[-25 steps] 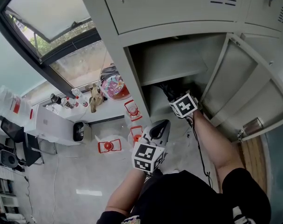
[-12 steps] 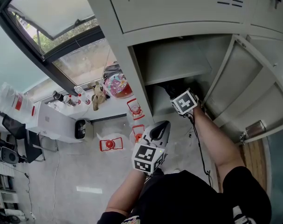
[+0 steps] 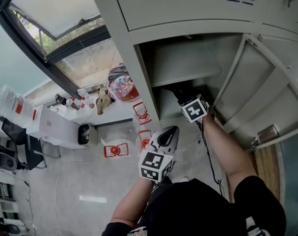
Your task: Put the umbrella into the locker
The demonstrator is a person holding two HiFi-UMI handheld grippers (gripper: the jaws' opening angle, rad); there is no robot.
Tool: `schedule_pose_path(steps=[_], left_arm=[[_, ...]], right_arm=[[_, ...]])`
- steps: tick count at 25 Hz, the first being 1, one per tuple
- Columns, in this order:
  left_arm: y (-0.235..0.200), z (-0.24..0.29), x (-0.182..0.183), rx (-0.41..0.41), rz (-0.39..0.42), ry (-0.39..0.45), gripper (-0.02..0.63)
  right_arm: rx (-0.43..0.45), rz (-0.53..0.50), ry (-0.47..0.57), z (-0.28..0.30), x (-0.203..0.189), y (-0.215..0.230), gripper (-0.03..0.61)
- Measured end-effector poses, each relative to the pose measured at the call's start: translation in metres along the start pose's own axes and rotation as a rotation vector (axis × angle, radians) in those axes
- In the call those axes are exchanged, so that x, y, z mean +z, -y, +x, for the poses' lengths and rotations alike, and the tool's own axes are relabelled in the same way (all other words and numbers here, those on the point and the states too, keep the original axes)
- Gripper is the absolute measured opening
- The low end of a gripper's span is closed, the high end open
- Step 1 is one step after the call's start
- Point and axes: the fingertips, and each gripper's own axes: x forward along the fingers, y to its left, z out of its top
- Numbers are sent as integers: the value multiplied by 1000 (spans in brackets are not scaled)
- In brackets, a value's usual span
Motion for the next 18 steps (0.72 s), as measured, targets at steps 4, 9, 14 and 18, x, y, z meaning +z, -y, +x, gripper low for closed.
schedule_pose_path(steps=[4, 9, 14, 18], left_arm=[[3, -1, -1, 3, -2, 2, 17], [10, -6, -1, 5, 2, 9, 17], [16, -12, -1, 16, 6, 10, 17], [21, -16, -2, 24, 6, 13, 17]], right_arm=[[-15, -1, 17, -4, 1, 1, 318], [-9, 7, 25, -13, 0, -5, 318], [-20, 28, 50, -23, -1, -7, 318], [-29, 28, 104, -32, 4, -7, 318]])
